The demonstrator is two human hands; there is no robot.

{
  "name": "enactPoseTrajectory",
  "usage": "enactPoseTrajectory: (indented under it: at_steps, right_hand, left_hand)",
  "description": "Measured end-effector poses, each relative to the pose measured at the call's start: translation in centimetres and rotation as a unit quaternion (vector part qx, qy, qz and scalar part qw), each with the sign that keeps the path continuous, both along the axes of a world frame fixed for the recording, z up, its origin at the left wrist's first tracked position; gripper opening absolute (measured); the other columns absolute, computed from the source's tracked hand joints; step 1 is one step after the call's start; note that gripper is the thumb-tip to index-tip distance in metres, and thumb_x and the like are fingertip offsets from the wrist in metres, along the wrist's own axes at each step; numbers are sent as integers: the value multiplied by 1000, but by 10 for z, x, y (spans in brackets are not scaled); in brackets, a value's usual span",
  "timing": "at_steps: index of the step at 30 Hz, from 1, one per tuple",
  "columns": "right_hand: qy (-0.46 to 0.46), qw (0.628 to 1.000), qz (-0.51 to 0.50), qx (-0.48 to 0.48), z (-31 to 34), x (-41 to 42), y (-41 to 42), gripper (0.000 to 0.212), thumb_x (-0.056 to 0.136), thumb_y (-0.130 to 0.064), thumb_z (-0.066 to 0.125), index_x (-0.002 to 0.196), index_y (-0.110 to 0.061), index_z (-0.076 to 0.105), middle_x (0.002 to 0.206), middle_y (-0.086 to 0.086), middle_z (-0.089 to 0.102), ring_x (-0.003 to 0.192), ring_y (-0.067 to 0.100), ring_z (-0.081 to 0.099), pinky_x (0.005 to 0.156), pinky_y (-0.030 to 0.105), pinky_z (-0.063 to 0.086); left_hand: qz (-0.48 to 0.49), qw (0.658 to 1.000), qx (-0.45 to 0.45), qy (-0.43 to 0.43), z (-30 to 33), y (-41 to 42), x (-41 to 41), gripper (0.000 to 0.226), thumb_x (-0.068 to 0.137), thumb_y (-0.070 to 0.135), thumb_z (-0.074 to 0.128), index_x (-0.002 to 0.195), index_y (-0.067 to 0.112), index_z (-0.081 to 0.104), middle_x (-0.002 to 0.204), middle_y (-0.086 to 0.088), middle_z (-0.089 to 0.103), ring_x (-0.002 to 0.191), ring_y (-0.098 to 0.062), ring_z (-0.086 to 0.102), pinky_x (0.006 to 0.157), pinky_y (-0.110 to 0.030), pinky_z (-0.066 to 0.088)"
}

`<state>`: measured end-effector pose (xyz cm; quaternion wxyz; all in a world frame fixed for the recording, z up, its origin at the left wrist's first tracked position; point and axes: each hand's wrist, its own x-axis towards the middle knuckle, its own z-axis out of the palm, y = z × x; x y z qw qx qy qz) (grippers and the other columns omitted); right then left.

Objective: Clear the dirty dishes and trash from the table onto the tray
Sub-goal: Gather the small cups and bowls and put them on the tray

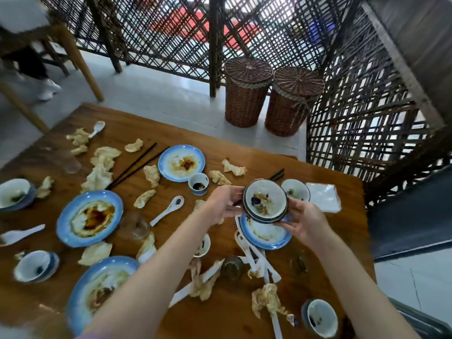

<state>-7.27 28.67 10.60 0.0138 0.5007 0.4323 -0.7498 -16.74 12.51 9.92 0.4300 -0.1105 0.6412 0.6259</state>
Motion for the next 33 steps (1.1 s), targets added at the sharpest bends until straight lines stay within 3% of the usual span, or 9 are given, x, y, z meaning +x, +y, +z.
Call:
enactPoseTrajectory:
  at_steps: [3, 5, 7, 10, 16, 19, 24, 27, 33]
  right_hand:
    - [2, 1000, 10, -2, 5, -21, -39, 22, 99, -16, 35, 113, -10, 51, 125, 16, 50, 116, 43, 47, 79, 53, 52]
    - [8, 1000, 14, 0, 7, -34, -63, 23, 100, -16, 35, 116, -11, 50, 121, 17, 50, 109, 41, 49, 66, 48, 52]
    - [12, 1000, 12, 1, 8, -47, -88, 26, 100, -17, 33, 116, -9, 52, 115, 16, 52, 112, 39, 49, 65, 46, 52]
    - [19, 1000, 6, 19, 10, -65, -124, 28, 100, -16, 32, 88, -11, 57, 93, 10, 57, 103, 34, 53, 70, 46, 52]
    - [23, 1000, -19, 3, 8, -84, -197, 31, 100, -19, 31, 84, -14, 58, 92, 12, 59, 95, 31, 55, 62, 40, 50]
    - [22, 1000, -16, 3, 6, -85, -227, 31, 100, -18, 31, 84, -14, 57, 94, 12, 56, 105, 34, 51, 75, 45, 49]
    - [11, 999, -30, 5, 6, -82, -263, 25, 101, -19, 27, 104, -9, 50, 95, 13, 54, 108, 37, 51, 91, 53, 46]
    - [-1, 1000, -21, 14, 9, -78, -286, 27, 98, -15, 29, 93, -6, 55, 97, 14, 56, 106, 36, 52, 92, 53, 47]
    - [-11, 1000, -13, 17, 11, -64, -333, 28, 96, -12, 31, 81, -12, 55, 95, 18, 59, 105, 38, 54, 86, 53, 50]
  left_hand:
    - [0, 1000, 1, 5, 7, -39, -17, 39, 99, 17, 27, 123, 12, 57, 120, -9, 63, 101, -29, 62, 90, -36, 52]
    - [6, 1000, 4, 10, 10, -61, -31, 37, 98, 16, 30, 120, 12, 58, 111, -8, 64, 92, -25, 62, 78, -32, 54]
    - [8, 1000, 5, 11, 15, -85, -45, 33, 98, 16, 33, 117, 11, 60, 108, -9, 65, 92, -24, 61, 68, -28, 55]
    - [-3, 1000, 11, 12, 20, -118, -67, 31, 98, 15, 35, 113, 9, 62, 98, -8, 66, 87, -23, 61, 58, -25, 54]
    - [-28, 1000, -9, 6, 17, -179, -96, 28, 96, 19, 45, 114, 7, 63, 105, -12, 65, 96, -28, 61, 87, -37, 50]
    - [-39, 999, -14, 9, 12, -206, -99, 22, 96, 19, 46, 107, 9, 63, 91, -8, 67, 87, -23, 61, 79, -35, 51]
    - [-37, 999, 2, 4, 9, -249, -95, 32, 98, 15, 35, 112, 11, 63, 100, -7, 66, 89, -25, 61, 69, -31, 52]
    - [-20, 1000, 11, -5, 10, -273, -87, 32, 98, 13, 33, 111, 10, 61, 106, -9, 63, 95, -27, 59, 67, -30, 52]
    - [-3, 1000, 26, -2, 13, -324, -64, 33, 98, 11, 33, 92, 15, 64, 93, -5, 62, 93, -25, 58, 71, -31, 54]
